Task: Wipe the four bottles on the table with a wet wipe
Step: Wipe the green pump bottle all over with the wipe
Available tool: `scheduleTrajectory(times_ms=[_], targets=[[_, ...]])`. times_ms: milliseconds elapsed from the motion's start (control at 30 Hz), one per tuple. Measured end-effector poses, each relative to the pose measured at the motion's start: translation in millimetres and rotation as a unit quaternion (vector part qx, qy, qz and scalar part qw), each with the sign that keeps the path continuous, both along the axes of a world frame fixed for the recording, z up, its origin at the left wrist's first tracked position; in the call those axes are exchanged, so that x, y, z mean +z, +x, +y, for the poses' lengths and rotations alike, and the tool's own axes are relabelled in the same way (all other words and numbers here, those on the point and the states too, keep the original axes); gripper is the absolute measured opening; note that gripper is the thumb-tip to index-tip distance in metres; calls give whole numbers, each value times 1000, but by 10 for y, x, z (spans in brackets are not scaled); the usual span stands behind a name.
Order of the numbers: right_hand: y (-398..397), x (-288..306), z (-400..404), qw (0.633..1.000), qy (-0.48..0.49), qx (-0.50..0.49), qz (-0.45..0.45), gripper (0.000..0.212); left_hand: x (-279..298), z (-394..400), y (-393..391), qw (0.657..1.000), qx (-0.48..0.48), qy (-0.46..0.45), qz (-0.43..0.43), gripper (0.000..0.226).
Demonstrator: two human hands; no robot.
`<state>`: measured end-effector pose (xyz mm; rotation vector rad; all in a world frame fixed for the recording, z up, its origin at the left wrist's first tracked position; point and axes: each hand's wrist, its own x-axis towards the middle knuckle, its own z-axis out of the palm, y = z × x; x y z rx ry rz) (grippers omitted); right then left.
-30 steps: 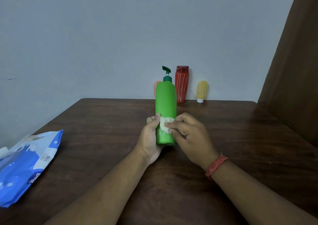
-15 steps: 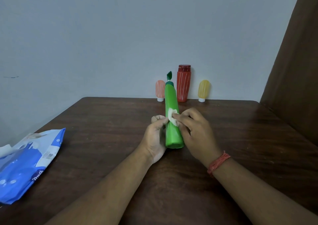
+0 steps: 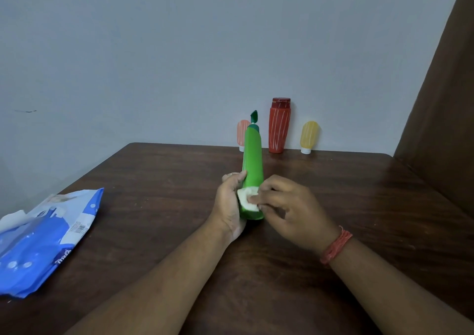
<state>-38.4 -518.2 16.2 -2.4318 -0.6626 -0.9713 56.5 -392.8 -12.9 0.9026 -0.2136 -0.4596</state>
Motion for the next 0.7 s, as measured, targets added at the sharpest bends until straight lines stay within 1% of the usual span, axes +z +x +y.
scheduleTrajectory(times_ms=[33,67,100,133,167,200,233,267,300,333,367,400,467,500,533,567,600,667,700], targets=[[3,-1,3,1000,-11,5,2,19,9,12,7,1000,-2,3,11,72],[20,-9,2,1000,-10,-6,-3,19,18,13,3,1000,-3,3,15,82],[41,-16,2,999,5,-28,-13,19,26,3,-14,1000,-2,7,12,83],[65,-20,2,998,28,-52,-24,19,31,-7,-29,1000,4,9,-1,71],[80,-24,-8,996,47,-69,-27,18,31,-21,-39,1000,12,5,-7,52],[75,-22,-19,996,54,-74,-22,18,29,-37,-43,1000,18,1,-4,39],[63,-19,-25,997,47,-64,-11,18,25,-36,-34,1000,25,2,4,39],[39,-12,-25,999,30,-43,6,18,26,-22,-31,1000,25,0,12,52],[18,-5,-15,1000,6,-19,21,19,34,-4,-32,1000,21,3,20,70],[8,-1,0,999,-18,-2,29,19,41,7,-23,999,21,5,27,81],[10,-1,13,999,-35,2,28,19,44,11,-25,999,27,6,30,79],[25,-10,22,999,-38,-7,20,20,32,8,-21,999,36,14,22,66],[59,-33,40,999,-7,-41,-3,20,26,-31,-38,999,38,38,-8,25],[69,-39,37,998,12,-56,-8,21,33,-52,-64,998,33,46,-19,12],[70,-34,28,998,21,-62,-7,21,36,-60,-80,998,30,51,-23,10],[64,-27,20,998,18,-57,-2,22,41,-57,-86,998,30,51,-22,11],[52,-16,17,999,4,-40,7,22,66,-36,-98,998,28,46,-14,18],[20,6,30,999,-25,10,23,21,77,4,-71,999,21,22,12,52],[12,10,34,999,-28,26,28,20,78,25,-56,1000,14,12,21,63]])
